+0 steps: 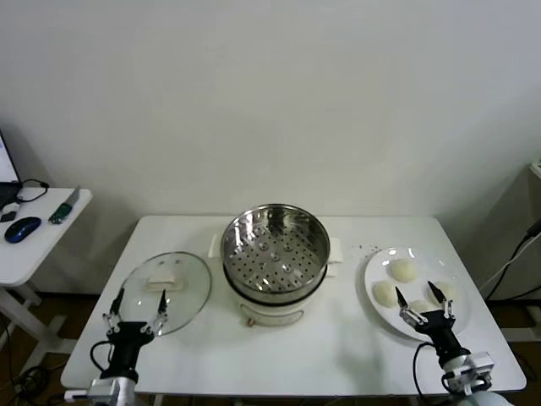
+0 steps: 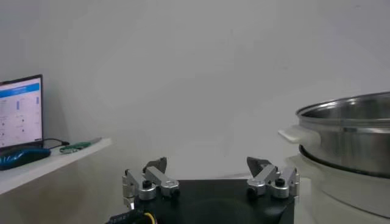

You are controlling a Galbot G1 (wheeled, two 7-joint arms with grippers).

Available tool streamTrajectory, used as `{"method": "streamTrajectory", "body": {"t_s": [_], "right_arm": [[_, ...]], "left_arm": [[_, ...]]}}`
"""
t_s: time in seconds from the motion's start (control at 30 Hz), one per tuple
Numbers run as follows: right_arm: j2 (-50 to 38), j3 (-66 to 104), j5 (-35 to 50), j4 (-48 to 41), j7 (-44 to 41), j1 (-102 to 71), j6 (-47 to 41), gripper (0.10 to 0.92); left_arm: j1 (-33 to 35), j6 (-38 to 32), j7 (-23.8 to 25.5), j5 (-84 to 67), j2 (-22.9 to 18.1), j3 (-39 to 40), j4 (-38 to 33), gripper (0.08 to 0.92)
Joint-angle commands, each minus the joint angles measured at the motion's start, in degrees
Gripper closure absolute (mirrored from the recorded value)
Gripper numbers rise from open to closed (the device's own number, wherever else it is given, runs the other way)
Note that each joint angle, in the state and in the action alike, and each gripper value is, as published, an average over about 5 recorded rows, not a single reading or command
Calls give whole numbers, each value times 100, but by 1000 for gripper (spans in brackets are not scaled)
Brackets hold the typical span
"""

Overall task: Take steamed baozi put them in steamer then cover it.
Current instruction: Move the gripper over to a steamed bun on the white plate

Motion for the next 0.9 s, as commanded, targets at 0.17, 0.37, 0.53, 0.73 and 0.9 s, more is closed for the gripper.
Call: {"method": "streamTrajectory", "body": {"t_s": [0.17,0.37,0.53,0.73,0.9], "right_arm": [[-1964,-169,-655,-374,-1297,950,-1361,203],[-3701,-597,-966,-1221,-3059,1741,-1453,203],[-4364,-1862,-1563,-2082,-4369,3305,-1228,203],[-4269,-4333,-2438,-3087,-5290,5944,-873,203],[-3792,-6462,-2862,-4118,-5800,7954,-544,203]], "left_arm": [[35,30,-90,26,64,96,-43,177],[27,38,-94,-16,141,124,-59,177],[-11,52,-95,-66,198,128,-2,177],[-60,122,-96,-104,244,110,25,177],[-117,216,-93,-114,269,76,-1,177]]}}
